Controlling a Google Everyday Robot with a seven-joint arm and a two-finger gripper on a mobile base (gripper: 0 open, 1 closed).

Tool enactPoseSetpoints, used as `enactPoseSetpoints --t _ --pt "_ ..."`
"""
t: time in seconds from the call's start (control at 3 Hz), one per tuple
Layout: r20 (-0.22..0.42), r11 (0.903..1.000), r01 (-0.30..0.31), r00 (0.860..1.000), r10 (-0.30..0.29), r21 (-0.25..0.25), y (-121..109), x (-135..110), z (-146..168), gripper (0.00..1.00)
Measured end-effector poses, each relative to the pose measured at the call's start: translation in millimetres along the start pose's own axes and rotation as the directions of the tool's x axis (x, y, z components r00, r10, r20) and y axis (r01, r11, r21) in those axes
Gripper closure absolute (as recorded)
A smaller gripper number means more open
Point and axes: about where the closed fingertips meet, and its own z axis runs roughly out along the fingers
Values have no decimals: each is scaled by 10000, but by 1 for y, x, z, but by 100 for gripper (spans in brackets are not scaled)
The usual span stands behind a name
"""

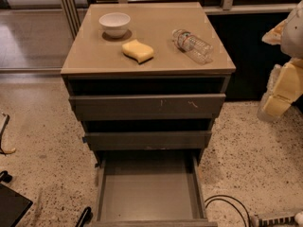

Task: Place water bottle into bottom drawer

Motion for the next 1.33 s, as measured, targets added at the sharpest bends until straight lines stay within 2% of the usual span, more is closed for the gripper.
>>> enactPoseSetpoints --t 0.33,0.67,1.0,1.33 --pt "926 9895 -1441 9854 1427 79 -27 0 12 0" --pt "2113 9618 -2737 9406 2656 96 -69 -15 32 0" --pt "3369 9192 -3934 8682 3643 197 -114 -34 58 0" --pt "4241 8598 -5096 7861 4496 332 -156 -53 72 0"
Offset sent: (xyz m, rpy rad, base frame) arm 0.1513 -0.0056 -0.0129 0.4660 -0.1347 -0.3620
